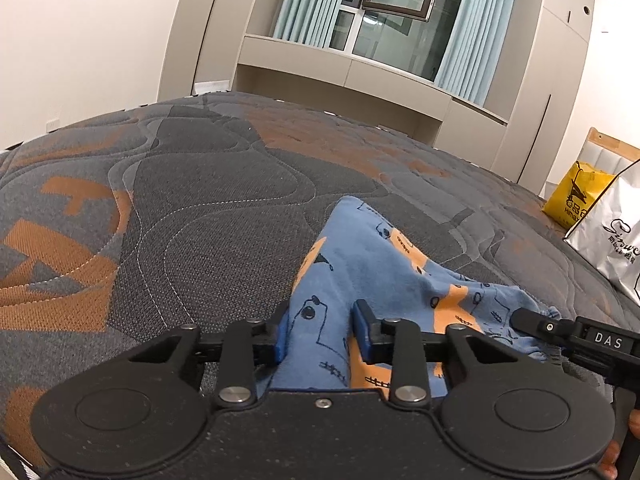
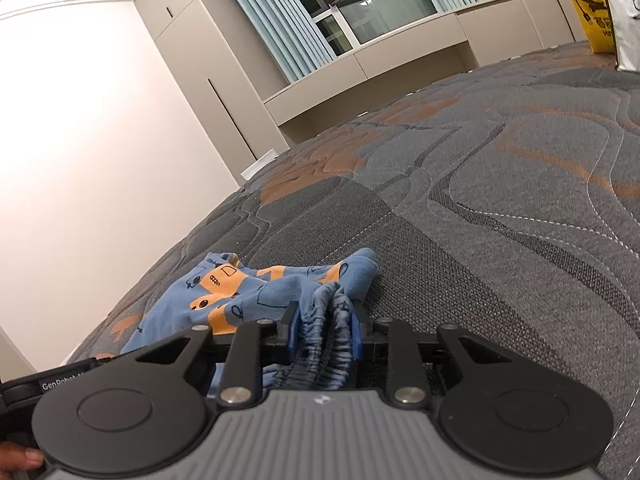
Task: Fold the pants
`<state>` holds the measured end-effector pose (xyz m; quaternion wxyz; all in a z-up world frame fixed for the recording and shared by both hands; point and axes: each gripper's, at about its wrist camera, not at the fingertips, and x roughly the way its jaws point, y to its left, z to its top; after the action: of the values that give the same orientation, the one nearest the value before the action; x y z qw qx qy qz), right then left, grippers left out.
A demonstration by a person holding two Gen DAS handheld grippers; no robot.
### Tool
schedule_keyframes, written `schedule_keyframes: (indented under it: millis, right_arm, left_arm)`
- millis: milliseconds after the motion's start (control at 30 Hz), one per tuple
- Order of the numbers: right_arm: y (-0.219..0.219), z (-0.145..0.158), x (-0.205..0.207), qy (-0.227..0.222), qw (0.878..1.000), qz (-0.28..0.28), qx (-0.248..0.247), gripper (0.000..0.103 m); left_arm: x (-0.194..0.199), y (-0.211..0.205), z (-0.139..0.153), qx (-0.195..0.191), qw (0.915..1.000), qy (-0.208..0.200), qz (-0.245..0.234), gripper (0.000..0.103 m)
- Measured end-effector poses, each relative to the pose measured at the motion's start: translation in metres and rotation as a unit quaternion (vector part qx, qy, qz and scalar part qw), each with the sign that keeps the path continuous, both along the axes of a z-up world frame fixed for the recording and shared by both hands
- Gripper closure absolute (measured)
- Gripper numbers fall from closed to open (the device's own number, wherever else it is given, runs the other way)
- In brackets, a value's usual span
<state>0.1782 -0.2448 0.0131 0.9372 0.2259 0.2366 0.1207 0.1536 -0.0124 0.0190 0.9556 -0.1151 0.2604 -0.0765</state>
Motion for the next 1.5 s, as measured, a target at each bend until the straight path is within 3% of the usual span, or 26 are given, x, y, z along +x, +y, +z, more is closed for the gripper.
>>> schedule_keyframes:
  millis: [167, 300, 700, 967, 1200, 1367, 1500]
  right_arm:
    - [0.007, 0.005, -0.002, -0.007, 1.000, -0.003, -0.027, 0.079]
    - [0.021, 0.017, -0.006, -0.023, 0.997, -0.001, -0.078, 0.080]
    - [0.066, 0.074, 0.025, -0.098, 0.982, 0.038, -0.156, 0.081]
    - [0.106, 0.094, 0.085, -0.132, 0.969, 0.070, -0.196, 0.081]
    - [0.131, 0.094, 0.167, -0.120, 0.968, 0.091, -0.200, 0.081]
    - [0.148, 0.068, 0.211, -0.086, 0.967, 0.105, -0.214, 0.081]
    - [0.152, 0.045, 0.224, -0.064, 0.966, 0.107, -0.227, 0.080]
  left_arm:
    - [-0.004, 0.001, 0.001, -0.009, 0.9999, -0.012, 0.001, 0.080]
    - [-0.006, 0.006, 0.012, -0.022, 0.9992, -0.033, -0.008, 0.088]
    - [0.019, 0.026, 0.045, -0.004, 0.9963, -0.086, -0.004, 0.090]
    - [0.065, 0.047, 0.066, 0.014, 0.9933, -0.112, 0.026, 0.090]
    - [0.125, 0.066, 0.062, 0.017, 0.9956, -0.085, 0.038, 0.090]
    - [0.156, 0.076, 0.037, 0.009, 0.9983, -0.039, 0.042, 0.090]
    - [0.161, 0.081, 0.028, 0.006, 0.9985, -0.027, 0.046, 0.090]
